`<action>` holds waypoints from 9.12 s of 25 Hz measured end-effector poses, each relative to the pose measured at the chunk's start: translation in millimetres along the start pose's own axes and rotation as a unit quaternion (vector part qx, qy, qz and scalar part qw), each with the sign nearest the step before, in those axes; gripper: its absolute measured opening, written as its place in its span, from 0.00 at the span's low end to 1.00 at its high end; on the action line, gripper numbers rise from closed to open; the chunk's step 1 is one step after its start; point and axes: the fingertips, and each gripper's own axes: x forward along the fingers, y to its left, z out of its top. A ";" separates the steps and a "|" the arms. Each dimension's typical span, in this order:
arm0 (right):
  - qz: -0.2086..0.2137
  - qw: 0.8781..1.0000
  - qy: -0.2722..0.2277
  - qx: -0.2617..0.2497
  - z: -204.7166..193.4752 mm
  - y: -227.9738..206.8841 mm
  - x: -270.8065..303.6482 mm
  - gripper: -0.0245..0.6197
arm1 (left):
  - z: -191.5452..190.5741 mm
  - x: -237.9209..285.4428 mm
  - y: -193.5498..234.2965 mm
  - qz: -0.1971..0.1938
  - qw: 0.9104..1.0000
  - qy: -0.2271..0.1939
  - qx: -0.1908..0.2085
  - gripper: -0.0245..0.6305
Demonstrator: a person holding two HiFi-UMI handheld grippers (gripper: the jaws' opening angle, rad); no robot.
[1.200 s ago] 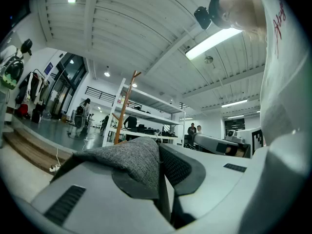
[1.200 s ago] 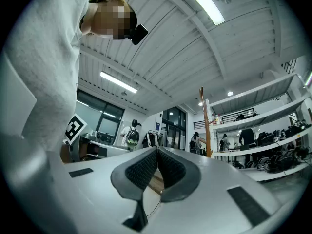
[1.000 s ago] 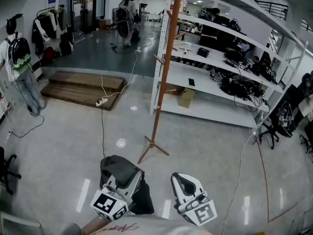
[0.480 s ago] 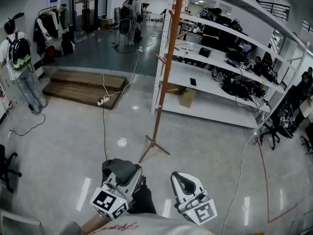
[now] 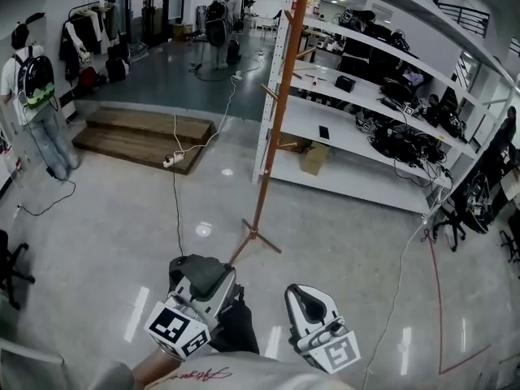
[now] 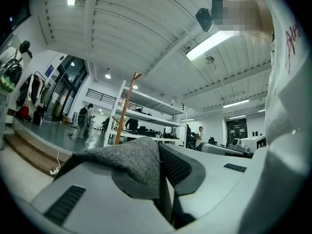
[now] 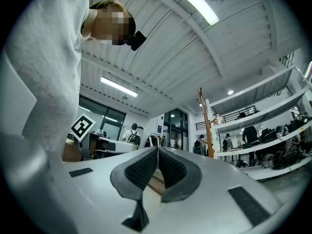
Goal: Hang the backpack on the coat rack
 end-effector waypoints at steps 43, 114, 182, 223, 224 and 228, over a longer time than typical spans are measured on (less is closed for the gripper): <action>-0.007 1.000 0.008 0.007 -93.0 -190.6 204.1 0.07 | 17.5 231.1 180.7 -0.081 0.997 0.010 -0.012 0.10; -0.075 0.996 0.038 0.043 -124.1 -296.9 212.2 0.07 | 90.4 449.8 250.2 -0.452 0.867 0.205 0.052 0.10; 0.058 0.997 -0.019 0.044 -44.6 -119.7 130.4 0.07 | 28.6 168.3 131.3 0.022 0.994 -0.097 0.047 0.09; 0.051 0.999 0.000 0.007 -22.0 -51.7 100.8 0.07 | 10.1 99.9 80.0 0.009 0.999 -0.040 0.002 0.07; 0.051 0.999 0.000 0.008 -22.0 -51.5 100.2 0.07 | 9.7 99.6 78.9 0.009 0.999 -0.039 0.003 0.07; 0.053 0.999 -0.001 0.008 -23.8 -50.9 100.7 0.07 | 7.4 98.7 77.4 0.007 0.999 -0.037 0.003 0.07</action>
